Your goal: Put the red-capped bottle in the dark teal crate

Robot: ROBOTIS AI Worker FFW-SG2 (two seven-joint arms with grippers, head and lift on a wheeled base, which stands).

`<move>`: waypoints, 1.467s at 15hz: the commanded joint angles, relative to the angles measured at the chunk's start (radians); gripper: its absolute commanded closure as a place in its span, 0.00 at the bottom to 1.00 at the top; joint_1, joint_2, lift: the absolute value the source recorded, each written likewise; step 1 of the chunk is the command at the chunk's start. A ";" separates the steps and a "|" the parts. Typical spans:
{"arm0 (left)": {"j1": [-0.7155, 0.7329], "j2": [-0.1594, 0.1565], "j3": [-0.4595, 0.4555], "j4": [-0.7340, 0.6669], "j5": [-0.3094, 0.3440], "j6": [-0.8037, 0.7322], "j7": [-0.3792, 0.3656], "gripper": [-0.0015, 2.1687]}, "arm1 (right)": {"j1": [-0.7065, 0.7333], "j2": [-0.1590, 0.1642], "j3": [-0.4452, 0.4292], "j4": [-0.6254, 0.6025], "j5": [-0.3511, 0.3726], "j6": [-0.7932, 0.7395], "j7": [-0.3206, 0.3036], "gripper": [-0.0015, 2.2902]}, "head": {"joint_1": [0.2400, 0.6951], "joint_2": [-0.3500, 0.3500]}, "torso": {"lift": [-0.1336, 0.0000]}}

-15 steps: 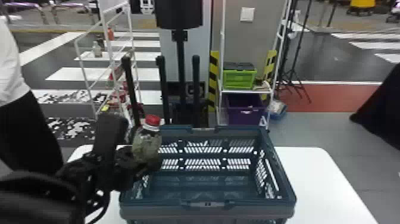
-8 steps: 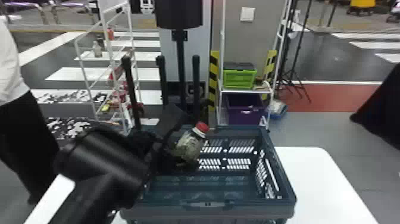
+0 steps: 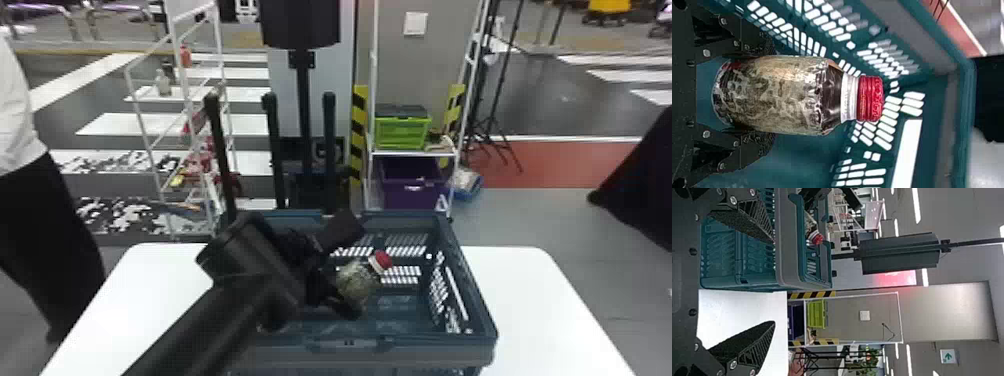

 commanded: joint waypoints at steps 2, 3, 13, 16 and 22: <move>-0.057 -0.049 -0.076 0.201 -0.030 -0.129 -0.011 0.74 | -0.005 0.000 0.003 0.003 0.000 0.000 0.000 0.07 | 0.57 0.50 | 1.00; -0.066 -0.058 -0.087 0.235 -0.035 -0.145 -0.009 0.74 | -0.005 0.002 0.003 0.004 0.000 -0.003 0.000 0.07 | 0.57 0.50 | 1.00; -0.057 -0.041 -0.093 0.176 -0.044 -0.090 0.060 0.06 | -0.002 0.006 0.005 0.012 -0.001 -0.028 0.000 0.07 | 0.57 0.50 | 1.00; -0.017 0.002 -0.030 -0.026 -0.042 0.073 0.057 0.06 | -0.002 0.006 0.002 0.010 -0.001 -0.028 0.000 0.07 | 0.57 0.50 | 1.00; 0.204 0.080 0.329 -0.583 0.077 0.337 0.132 0.06 | -0.006 0.006 0.002 0.006 -0.001 -0.009 0.000 0.07 | 0.57 0.50 | 1.00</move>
